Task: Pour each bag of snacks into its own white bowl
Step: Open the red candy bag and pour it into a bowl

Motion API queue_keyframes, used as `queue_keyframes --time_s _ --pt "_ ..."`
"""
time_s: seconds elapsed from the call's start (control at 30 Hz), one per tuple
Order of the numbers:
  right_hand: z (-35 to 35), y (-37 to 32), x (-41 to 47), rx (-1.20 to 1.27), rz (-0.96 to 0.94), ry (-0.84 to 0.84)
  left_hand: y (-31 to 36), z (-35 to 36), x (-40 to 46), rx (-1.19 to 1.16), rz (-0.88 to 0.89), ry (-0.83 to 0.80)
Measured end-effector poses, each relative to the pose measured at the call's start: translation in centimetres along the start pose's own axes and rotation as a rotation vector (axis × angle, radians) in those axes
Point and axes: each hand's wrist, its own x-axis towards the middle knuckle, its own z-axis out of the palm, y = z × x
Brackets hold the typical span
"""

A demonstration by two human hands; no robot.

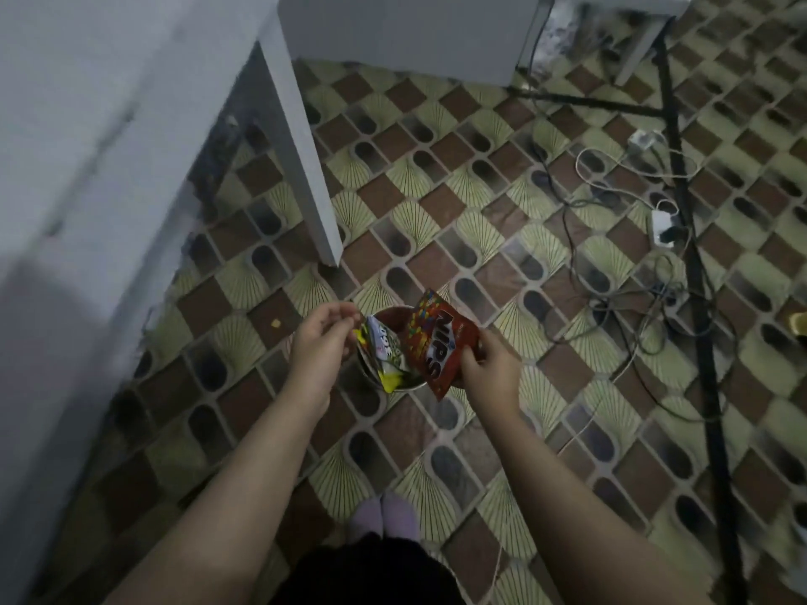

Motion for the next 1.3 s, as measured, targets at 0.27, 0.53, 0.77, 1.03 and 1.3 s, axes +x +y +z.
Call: queue_keyframes --time_s 0.27,0.53,0.77,1.03,1.3 --pt "10.7 13.2 9.2 -0.251 -0.066 -0.069 -14.8 2.4 9.3 0.032 -0.07 0.031" --pt "18.5 19.9 13.6 -0.485 -0.123 -0.126 -21.2 4.2 14.9 0.046 -0.033 0.002" --pt "14.8 14.0 9.4 -0.267 -0.169 -0.029 -16.1 3.8 11.6 0.017 -0.022 -0.034" --pt "4.0 -3.9 0.7 0.103 -0.369 0.091 -1.5 2.6 2.2 -0.094 0.1 -0.04" --pt "-4.8 -24.2 -10.1 0.444 -0.647 -0.074 17.2 -5.7 -10.4 -0.152 0.434 -0.013"
